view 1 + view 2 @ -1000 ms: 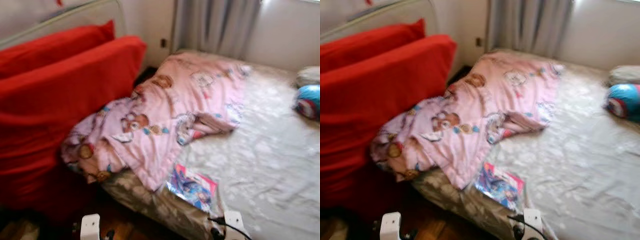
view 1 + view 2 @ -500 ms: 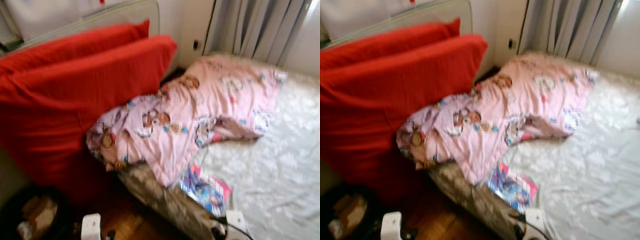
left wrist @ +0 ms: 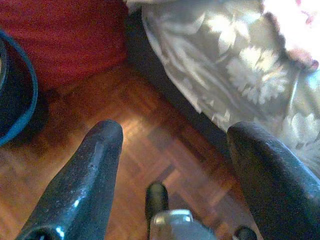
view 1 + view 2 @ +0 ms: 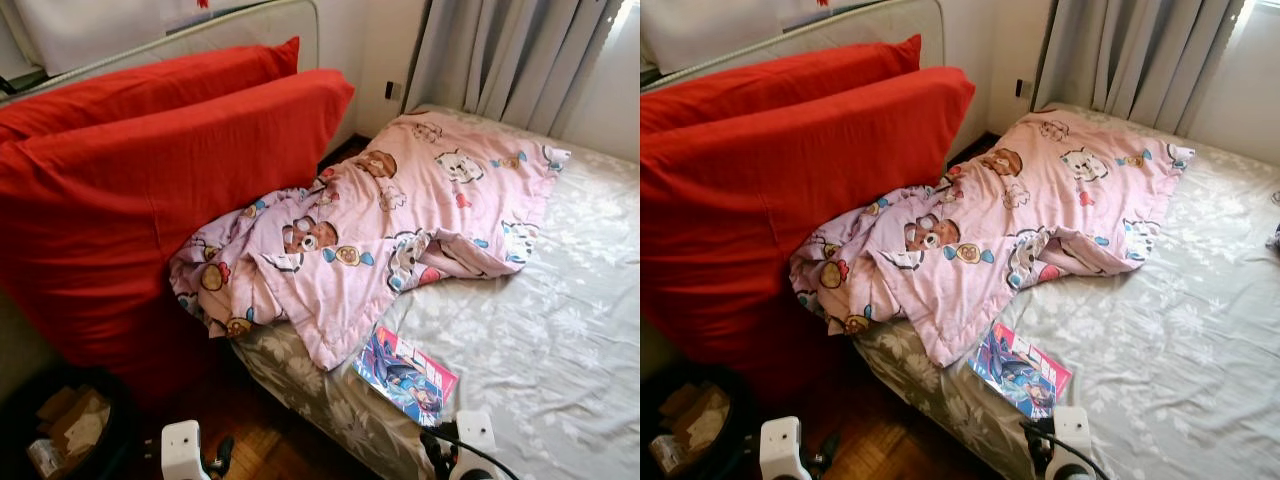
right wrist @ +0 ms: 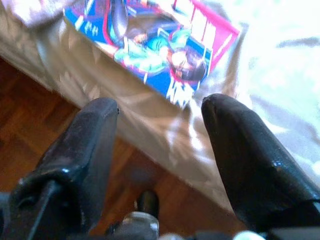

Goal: Clean up the room

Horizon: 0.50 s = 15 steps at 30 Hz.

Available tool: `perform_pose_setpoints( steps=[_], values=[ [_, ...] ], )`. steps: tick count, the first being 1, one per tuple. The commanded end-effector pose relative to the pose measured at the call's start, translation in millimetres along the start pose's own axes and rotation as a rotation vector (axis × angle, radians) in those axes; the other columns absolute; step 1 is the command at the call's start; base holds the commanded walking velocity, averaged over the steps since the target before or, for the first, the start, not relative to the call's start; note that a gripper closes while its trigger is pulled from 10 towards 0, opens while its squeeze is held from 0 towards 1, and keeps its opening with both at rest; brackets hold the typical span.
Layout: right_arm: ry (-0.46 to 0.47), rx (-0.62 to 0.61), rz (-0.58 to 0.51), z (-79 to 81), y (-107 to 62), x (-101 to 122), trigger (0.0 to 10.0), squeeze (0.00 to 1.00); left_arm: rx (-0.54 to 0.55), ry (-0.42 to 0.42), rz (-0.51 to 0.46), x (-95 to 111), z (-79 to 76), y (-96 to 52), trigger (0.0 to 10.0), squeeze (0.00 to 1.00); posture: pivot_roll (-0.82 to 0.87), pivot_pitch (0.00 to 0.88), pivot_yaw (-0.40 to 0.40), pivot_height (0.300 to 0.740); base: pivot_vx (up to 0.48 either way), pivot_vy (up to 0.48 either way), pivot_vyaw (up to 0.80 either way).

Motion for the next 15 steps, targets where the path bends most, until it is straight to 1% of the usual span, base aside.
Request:
perform_pose_setpoints(
  steps=[1,2,3,4,5,6,8,11,13,15],
  values=[
    [-0.024,0.030,-0.133,10.9,10.4,34.5,10.0,0.00,-0.001,0.007,-0.007,-3.7,0.3,-3.7,10.0,0.00,0.02,0.081,-0.042,0.740,0.000,0.000,0.00],
    [-0.024,0.030,-0.133,10.9,10.4,34.5,10.0,0.00,-0.001,0.007,-0.007,-3.7,0.3,-3.7,10.0,0.00,0.02,0.081,-0.042,0.740,0.000,0.000,0.00],
    [-0.022,0.050,-0.200,17.9,14.1,51.6,10.0,0.00,-0.013,0.019,-0.015,-2.7,-0.5,-3.7,10.0,0.00,0.02,0.082,-0.043,0.740,0.000,0.000,0.00],
    [-0.012,0.065,-0.256,22.0,15.0,63.5,10.0,0.00,-0.026,0.031,-0.023,-1.6,-1.5,-3.7,10.0,0.00,0.01,0.084,-0.044,0.740,0.000,0.000,0.00],
    [-0.006,0.075,-0.297,24.5,15.1,71.5,10.0,0.00,-0.035,0.040,-0.030,-1.0,-2.3,-3.9,10.0,0.00,0.01,0.085,-0.045,0.740,0.000,0.000,0.00],
    [-0.019,0.076,-0.322,24.6,14.3,75.9,10.0,0.00,-0.043,0.049,-0.038,-0.2,-3.1,-4.0,10.0,0.00,0.02,0.084,-0.046,0.740,0.000,0.000,0.00],
    [-0.037,0.071,-0.331,22.6,12.9,75.6,10.0,0.00,-0.046,0.061,-0.046,0.2,-3.4,-4.5,10.0,0.00,0.01,0.082,-0.048,0.740,0.000,0.000,0.00],
    [-0.032,0.070,-0.339,21.2,11.7,74.2,10.0,0.00,-0.044,0.068,-0.068,1.3,-3.4,-5.8,10.0,0.00,0.01,0.077,-0.048,0.740,0.000,0.000,0.00],
    [-0.034,0.072,-0.337,20.9,11.6,73.6,10.0,0.00,-0.030,0.059,-0.074,1.1,-2.6,-6.4,10.0,0.00,0.01,0.069,-0.047,0.740,0.000,0.000,0.00],
    [-0.034,0.062,-0.339,19.5,8.2,67.2,10.0,0.00,-0.007,0.040,-0.082,0.9,-1.1,-7.3,10.0,0.00,0.01,0.060,-0.047,0.740,0.000,0.000,0.00]
  ],
)
Point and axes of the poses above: a point about 5 cm out from each wrist's last joint towards the gripper, its own y axis pointing out of the wrist towards the gripper, its own x axis along the axis of the wrist's last joint, z = x × y, the point moved 2 cm from there along y, pointing out of the wrist towards the gripper, and after that the axes turned 4 degrees about y, right-handed, at the moved point
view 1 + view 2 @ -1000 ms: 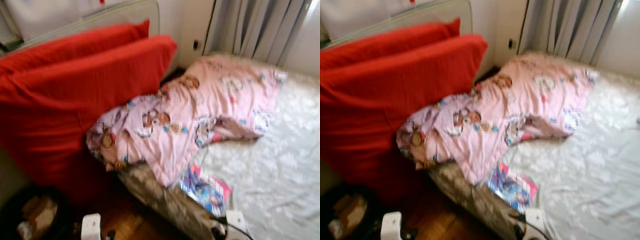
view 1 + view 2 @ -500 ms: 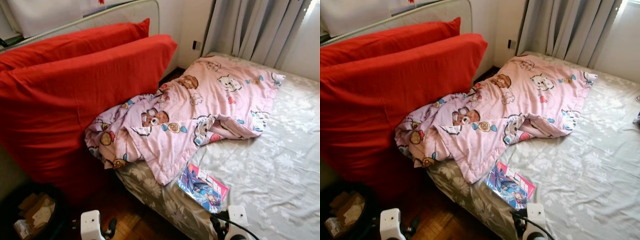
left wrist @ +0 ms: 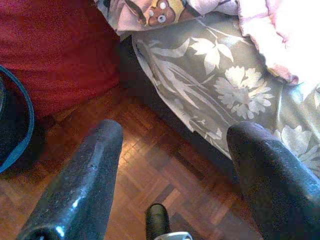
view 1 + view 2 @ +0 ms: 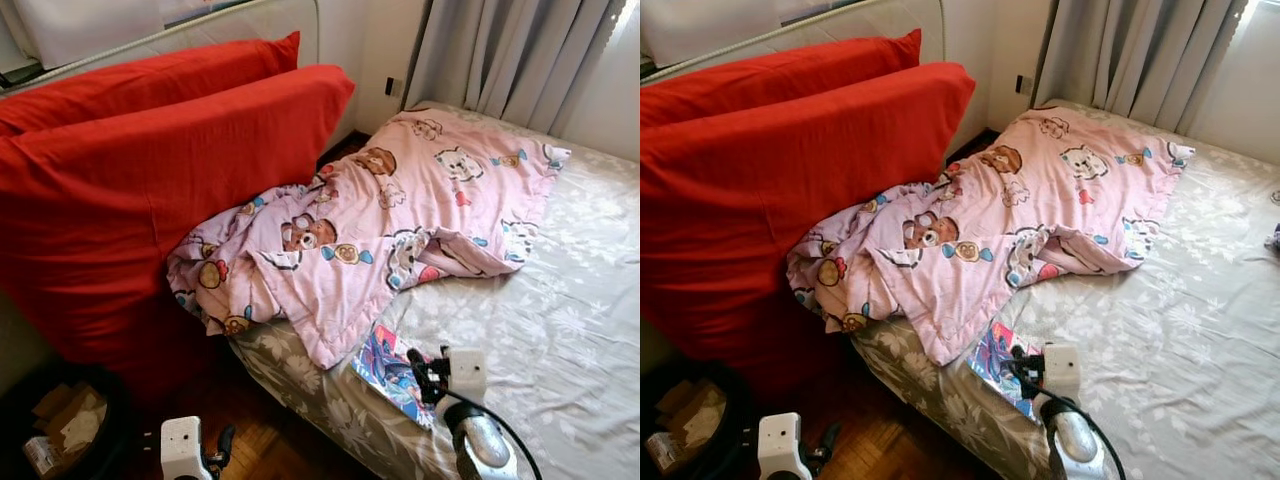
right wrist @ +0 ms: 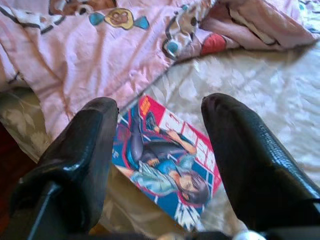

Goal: Clean up the room

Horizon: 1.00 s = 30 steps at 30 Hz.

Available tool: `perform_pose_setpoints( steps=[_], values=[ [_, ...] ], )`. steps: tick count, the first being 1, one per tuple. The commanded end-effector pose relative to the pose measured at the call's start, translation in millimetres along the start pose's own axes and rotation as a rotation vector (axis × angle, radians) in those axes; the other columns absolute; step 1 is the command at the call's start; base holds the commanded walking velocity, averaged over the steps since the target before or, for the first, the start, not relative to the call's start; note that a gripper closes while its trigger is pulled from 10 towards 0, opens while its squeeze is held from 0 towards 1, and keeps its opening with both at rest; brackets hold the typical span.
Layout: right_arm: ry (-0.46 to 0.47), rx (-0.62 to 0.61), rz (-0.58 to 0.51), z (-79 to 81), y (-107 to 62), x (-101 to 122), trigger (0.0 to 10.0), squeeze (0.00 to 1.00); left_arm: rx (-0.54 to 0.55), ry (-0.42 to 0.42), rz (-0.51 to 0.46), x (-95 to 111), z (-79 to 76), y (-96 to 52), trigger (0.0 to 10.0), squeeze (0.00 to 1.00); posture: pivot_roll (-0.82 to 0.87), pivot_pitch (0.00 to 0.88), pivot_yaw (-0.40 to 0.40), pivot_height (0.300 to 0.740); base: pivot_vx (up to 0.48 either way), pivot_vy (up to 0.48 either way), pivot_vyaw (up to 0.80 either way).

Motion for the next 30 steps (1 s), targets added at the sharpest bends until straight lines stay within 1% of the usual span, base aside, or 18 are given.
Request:
perform_pose_setpoints(
  steps=[1,3,4,5,6,7,12,15,17,21,25,30],
  values=[
    [-0.001,-0.014,-0.002,-2.8,-4.8,-3.8,10.0,0.00,0.014,-0.004,0.011,-5.7,1.1,-4.3,10.0,0.00,0.01,0.060,-0.047,0.740,0.000,0.000,0.00],
    [0.001,-0.011,-0.011,-1.0,-4.3,-2.5,10.0,0.00,0.005,-0.001,0.008,-5.2,0.3,-4.2,10.0,0.00,0.01,0.057,-0.048,0.740,0.000,0.000,0.00],
    [0.000,-0.006,-0.023,0.9,-3.7,-0.6,10.0,0.00,0.003,0.015,-0.138,20.5,2.0,-0.2,10.0,0.00,0.01,0.046,-0.045,0.740,0.000,0.000,0.00],
    [0.000,-0.006,-0.023,0.9,-3.7,-0.6,10.0,0.00,0.003,0.015,-0.138,20.5,2.0,-0.2,10.0,0.00,0.01,0.046,-0.045,0.740,0.000,0.000,0.00],
    [0.007,-0.003,-0.046,2.9,-3.5,2.2,10.0,0.00,0.002,0.036,-0.350,62.1,3.1,-2.6,10.0,0.00,0.01,0.039,-0.043,0.740,0.000,0.000,0.00],
    [0.012,-0.004,-0.058,3.0,-4.0,3.3,10.0,0.00,0.004,0.040,-0.406,73.4,3.4,-4.6,10.0,0.00,0.01,0.036,-0.043,0.740,0.000,0.000,0.00],
    [0.007,0.000,-0.056,0.7,-6.6,1.8,10.0,0.00,0.001,0.062,-0.427,75.6,4.6,-3.6,10.0,0.00,0.01,0.028,-0.041,0.740,0.000,0.000,0.00],
    [0.002,-0.002,-0.051,0.1,-8.5,-0.3,10.0,0.00,-0.005,0.063,-0.412,73.9,4.6,-1.6,10.0,0.00,0.01,0.023,-0.039,0.740,0.000,0.000,0.00],
    [0.000,-0.004,-0.049,1.3,-9.6,-1.7,10.0,0.00,-0.010,0.064,-0.396,74.3,4.0,-3.8,10.0,0.00,0.01,0.023,-0.038,0.740,0.000,0.000,0.00],
    [0.005,-0.009,-0.055,4.4,-8.0,-0.2,10.0,0.00,-0.010,0.056,-0.391,75.3,3.0,-6.2,10.0,0.00,0.01,0.036,-0.043,0.740,0.000,0.000,0.00],
    [-0.011,-0.016,-0.013,5.3,-4.2,-2.2,10.0,0.00,-0.012,0.051,-0.396,76.0,2.1,-5.3,10.0,0.00,0.01,0.049,-0.050,0.740,0.000,0.000,0.00],
    [-0.009,-0.009,-0.016,4.5,-3.8,-1.3,10.0,0.00,-0.019,0.043,-0.388,78.2,0.6,-4.4,10.0,0.00,0.02,0.061,-0.052,0.705,0.000,0.000,0.00]
  ],
)
Point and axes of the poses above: a point about 5 cm out from each wrist's last joint towards the gripper, its own y axis pointing out of the wrist towards the gripper, its own x axis along the axis of the wrist's last joint, z = x × y, the point moved 2 cm from there along y, pointing out of the wrist towards the gripper, and after that the axes turned 4 degrees about y, right-handed, at the moved point
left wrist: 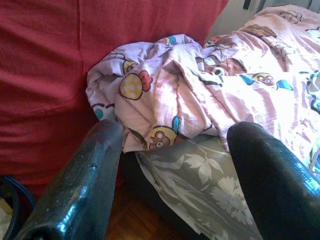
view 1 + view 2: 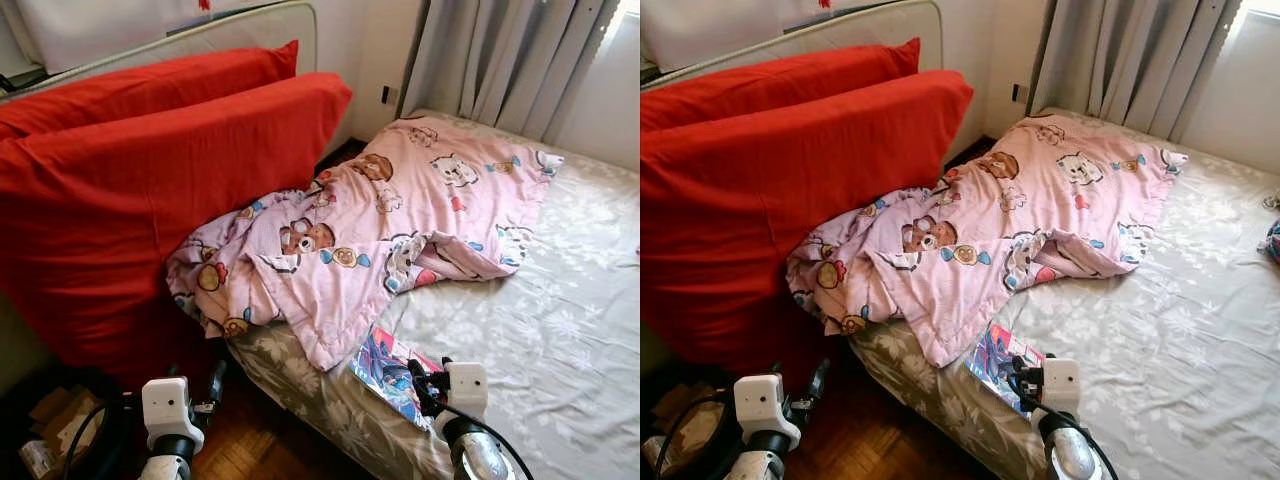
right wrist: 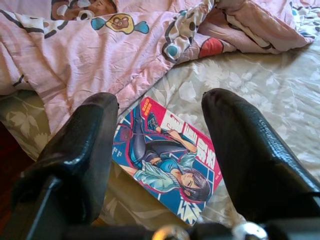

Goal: Clean up the room

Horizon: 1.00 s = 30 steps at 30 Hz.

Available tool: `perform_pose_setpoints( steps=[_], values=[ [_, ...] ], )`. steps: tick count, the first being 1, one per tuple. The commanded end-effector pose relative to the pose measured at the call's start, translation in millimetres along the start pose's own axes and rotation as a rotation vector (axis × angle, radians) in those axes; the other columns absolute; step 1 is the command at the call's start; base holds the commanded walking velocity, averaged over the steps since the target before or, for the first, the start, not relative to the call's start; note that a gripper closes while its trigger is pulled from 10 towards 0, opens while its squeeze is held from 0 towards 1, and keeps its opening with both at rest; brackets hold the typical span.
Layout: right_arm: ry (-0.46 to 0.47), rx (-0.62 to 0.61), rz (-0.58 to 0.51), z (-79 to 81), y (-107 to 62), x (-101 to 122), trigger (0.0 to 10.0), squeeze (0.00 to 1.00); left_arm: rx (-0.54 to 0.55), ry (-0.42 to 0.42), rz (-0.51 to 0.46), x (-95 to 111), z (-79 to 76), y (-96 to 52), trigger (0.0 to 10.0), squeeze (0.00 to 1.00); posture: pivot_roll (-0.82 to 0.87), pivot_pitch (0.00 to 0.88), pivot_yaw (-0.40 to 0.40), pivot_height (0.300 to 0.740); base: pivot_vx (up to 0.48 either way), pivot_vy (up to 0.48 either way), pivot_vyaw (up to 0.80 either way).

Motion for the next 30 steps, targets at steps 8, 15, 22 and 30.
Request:
perform_pose_setpoints(
  steps=[8,15,22,30],
  values=[
    [-0.010,-0.009,0.012,-5.3,-2.0,-2.3,10.0,0.00,-0.005,-0.014,0.018,0.0,-2.1,0.7,10.0,0.00,0.01,0.073,-0.047,0.705,0.000,0.000,0.00],
    [-0.016,0.000,0.037,-2.3,-1.9,-6.1,10.0,0.00,-0.004,-0.013,0.029,-0.5,-1.9,1.0,10.0,0.00,0.02,0.080,-0.046,0.680,0.000,0.000,0.00],
    [-0.019,0.001,0.053,-2.6,-1.9,-8.4,10.0,0.00,-0.007,-0.011,0.036,-1.3,-1.3,1.2,10.0,0.00,0.02,0.080,-0.046,0.680,0.000,0.000,0.00],
    [-0.014,0.001,0.100,-4.3,-0.1,-12.6,10.0,0.00,-0.009,-0.007,0.037,-0.9,-0.5,1.3,10.0,0.00,0.02,0.079,-0.043,0.655,0.000,0.000,0.00]
  ],
)
Point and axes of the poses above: a point about 5 cm out from each wrist's last joint towards the gripper, its own y axis pointing out of the wrist towards the gripper, its own x axis along the axis of the wrist's last joint, z = x × y, the point moved 2 cm from there along y, pointing out of the wrist towards the gripper, and after that the axes turned 4 degrees about y, right-handed, at the moved point
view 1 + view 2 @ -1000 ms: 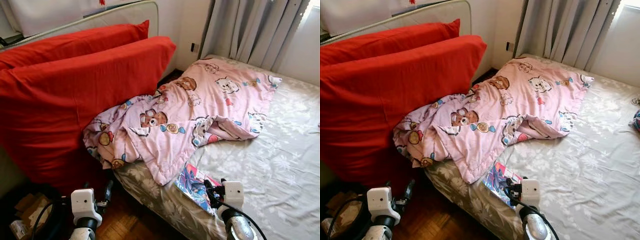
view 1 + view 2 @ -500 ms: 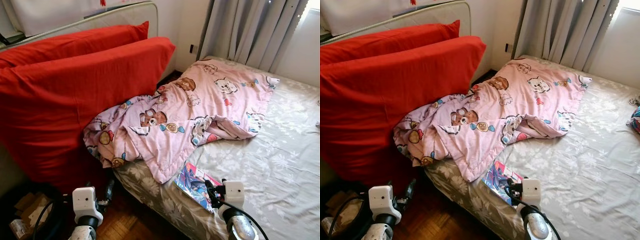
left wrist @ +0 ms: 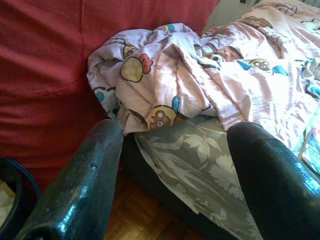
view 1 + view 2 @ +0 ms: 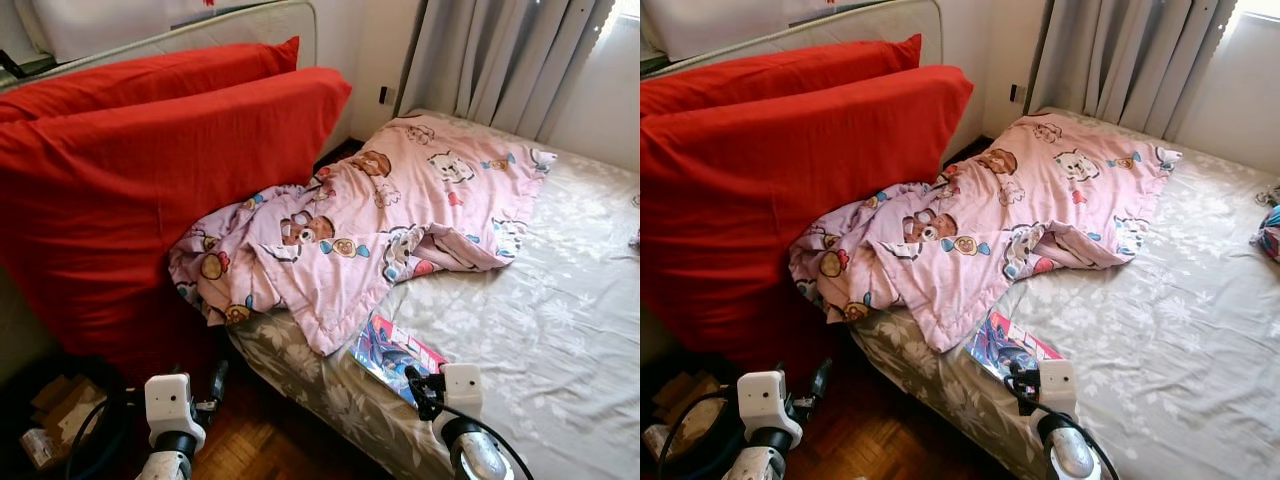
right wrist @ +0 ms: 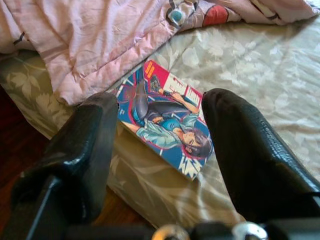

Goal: Clean up the room

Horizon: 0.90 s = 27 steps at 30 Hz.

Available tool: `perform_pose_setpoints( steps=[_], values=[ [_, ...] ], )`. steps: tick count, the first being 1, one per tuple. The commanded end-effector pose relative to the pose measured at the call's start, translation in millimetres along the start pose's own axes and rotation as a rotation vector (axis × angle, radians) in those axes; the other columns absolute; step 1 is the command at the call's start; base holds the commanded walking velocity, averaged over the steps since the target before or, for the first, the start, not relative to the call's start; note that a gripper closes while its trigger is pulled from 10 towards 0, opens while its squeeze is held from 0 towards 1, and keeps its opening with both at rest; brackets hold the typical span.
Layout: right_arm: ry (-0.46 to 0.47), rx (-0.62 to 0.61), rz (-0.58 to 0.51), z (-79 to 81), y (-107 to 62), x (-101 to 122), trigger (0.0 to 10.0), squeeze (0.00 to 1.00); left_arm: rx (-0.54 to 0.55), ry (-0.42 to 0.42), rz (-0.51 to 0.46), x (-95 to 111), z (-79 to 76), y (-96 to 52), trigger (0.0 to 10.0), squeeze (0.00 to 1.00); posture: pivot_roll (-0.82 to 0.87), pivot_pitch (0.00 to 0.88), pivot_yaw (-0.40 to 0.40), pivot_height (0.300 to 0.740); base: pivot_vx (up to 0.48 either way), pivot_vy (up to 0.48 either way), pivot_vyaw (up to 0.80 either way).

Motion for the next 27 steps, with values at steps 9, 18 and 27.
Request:
perform_pose_setpoints(
  steps=[9,18,27],
  values=[
    [0.008,-0.008,0.044,-4.8,-3.2,-8.8,10.0,0.00,-0.005,-0.002,0.007,0.7,-0.1,-1.1,10.0,0.00,0.03,0.081,-0.040,0.655,0.000,0.000,0.00],
    [0.013,0.005,0.073,-3.5,-4.1,-13.6,10.0,0.00,-0.015,0.000,0.003,3.1,-1.9,-1.1,10.0,0.00,0.03,0.078,-0.036,0.655,0.000,0.000,0.00],
    [0.009,-0.002,0.116,-5.2,-6.6,-20.7,10.0,0.00,-0.024,0.011,0.005,3.4,-1.5,-0.9,10.0,0.00,0.03,0.076,-0.033,0.655,0.000,0.000,0.00]
  ],
)
Point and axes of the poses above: a point about 5 cm out from each wrist's last joint towards the gripper, its own y axis pointing out of the wrist towards the gripper, its own x axis along the axis of the wrist's last joint, z = x × y, the point moved 2 cm from there along y, pointing out of the wrist towards the gripper, and after that the axes turned 4 degrees about y, right-handed, at the moved point
